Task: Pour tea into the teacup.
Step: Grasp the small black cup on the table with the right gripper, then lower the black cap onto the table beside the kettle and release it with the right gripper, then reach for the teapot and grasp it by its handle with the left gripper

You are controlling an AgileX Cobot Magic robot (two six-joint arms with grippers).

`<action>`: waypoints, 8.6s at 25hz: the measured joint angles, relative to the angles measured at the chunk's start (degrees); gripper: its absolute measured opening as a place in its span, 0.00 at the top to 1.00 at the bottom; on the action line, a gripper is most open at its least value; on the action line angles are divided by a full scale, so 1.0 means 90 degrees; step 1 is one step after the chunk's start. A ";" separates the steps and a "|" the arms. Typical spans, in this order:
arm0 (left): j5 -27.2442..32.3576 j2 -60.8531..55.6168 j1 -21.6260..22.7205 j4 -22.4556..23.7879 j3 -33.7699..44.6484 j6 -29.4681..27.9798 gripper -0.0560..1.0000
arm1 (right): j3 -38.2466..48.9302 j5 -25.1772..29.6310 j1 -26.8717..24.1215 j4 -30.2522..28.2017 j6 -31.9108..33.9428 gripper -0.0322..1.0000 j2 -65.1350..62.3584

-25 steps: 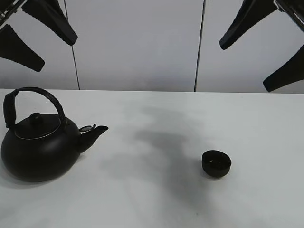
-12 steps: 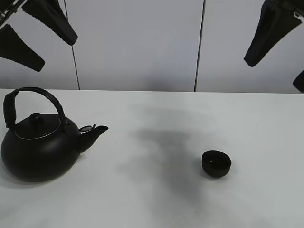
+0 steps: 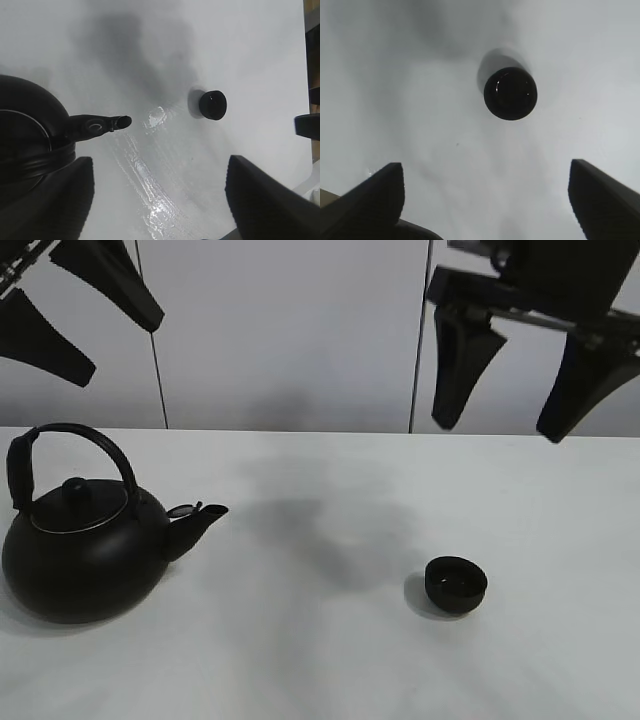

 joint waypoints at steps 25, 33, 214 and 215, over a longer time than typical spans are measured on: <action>-0.0013 0.0000 0.0000 0.0000 0.0000 0.0003 0.44 | 0.1002 -0.1892 0.0688 -0.0804 0.0638 0.38 0.1108; -0.0014 0.0000 0.0000 0.0000 0.0000 0.0003 0.44 | 0.1002 -0.2043 0.0688 -0.0753 0.0638 0.38 0.1532; -0.0210 0.0000 0.0000 0.0000 0.0000 0.0003 0.44 | 0.5291 -0.0273 -0.2710 -0.1247 -0.0080 0.53 -1.0946; -0.0210 0.0000 0.0000 0.0000 0.0000 0.0003 0.44 | 0.5422 -0.0331 -0.2641 -0.1324 0.0000 0.53 -1.0987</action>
